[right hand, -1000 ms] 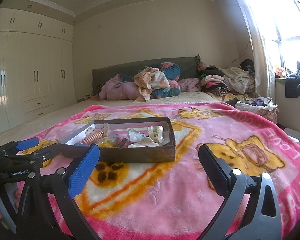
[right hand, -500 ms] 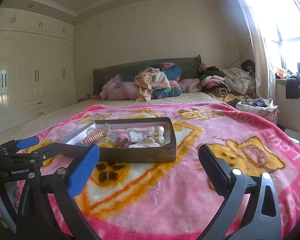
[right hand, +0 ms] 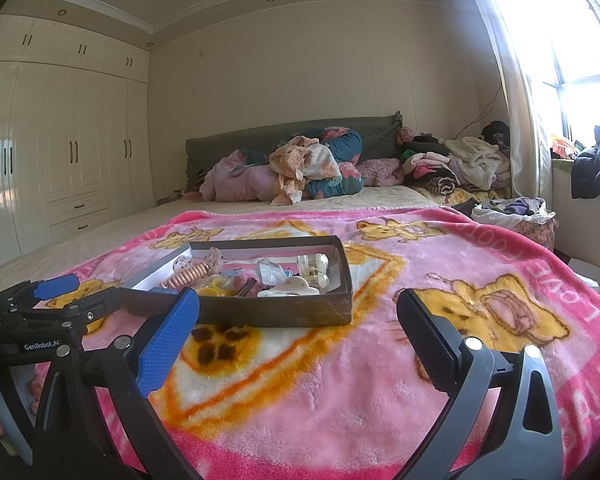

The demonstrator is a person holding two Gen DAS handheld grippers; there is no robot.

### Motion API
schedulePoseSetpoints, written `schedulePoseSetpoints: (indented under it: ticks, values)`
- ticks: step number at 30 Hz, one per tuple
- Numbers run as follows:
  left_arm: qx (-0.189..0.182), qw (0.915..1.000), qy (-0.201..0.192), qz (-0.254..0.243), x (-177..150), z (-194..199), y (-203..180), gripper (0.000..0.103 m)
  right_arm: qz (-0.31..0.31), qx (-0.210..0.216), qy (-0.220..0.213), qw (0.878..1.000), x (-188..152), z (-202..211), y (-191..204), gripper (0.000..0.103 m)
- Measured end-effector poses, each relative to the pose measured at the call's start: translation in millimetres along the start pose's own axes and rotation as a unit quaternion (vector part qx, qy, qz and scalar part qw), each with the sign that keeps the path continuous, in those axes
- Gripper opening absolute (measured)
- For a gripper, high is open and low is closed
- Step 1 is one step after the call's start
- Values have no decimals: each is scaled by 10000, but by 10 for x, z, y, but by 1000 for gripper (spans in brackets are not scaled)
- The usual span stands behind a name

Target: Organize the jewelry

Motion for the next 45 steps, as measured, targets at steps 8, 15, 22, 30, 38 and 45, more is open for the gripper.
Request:
schedulePoseSetpoints:
  ticks: [8,15,22,30,38,45]
  values:
    - [3,10000,0,-2,-2,-1,-1,92,9,3,-10,10000,15,9,17,96]
    - [5,10000,-17,-5,-1,0,-1,92,3,13,3,10000,29,15,17,96]
    - [-2,10000,-9,1,-1,2,-1,92,-2,4,9,10000,21,13,16,96]
    - [-4,10000,-13,-13,2,0,-10,92,2,8,22,10000,20,10,10,96]
    - [1,10000,-18,-26,2,4,-14,92,12,5,23,10000,13,6,12,96]
    - [-115,9999,19,-16,15,-3,-48,92,11,-2,30,10000,6,8,6,96]
Point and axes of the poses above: each gripper's, at about its wrist camera, not at the fingertips, and z roughly against the way its jaws point, y to its left, x to its top, the point moved 6 cm from there along -z, roughly the way its jaws point, and after that the axes turned 8 degrees about -z, right-handed, at the moved point
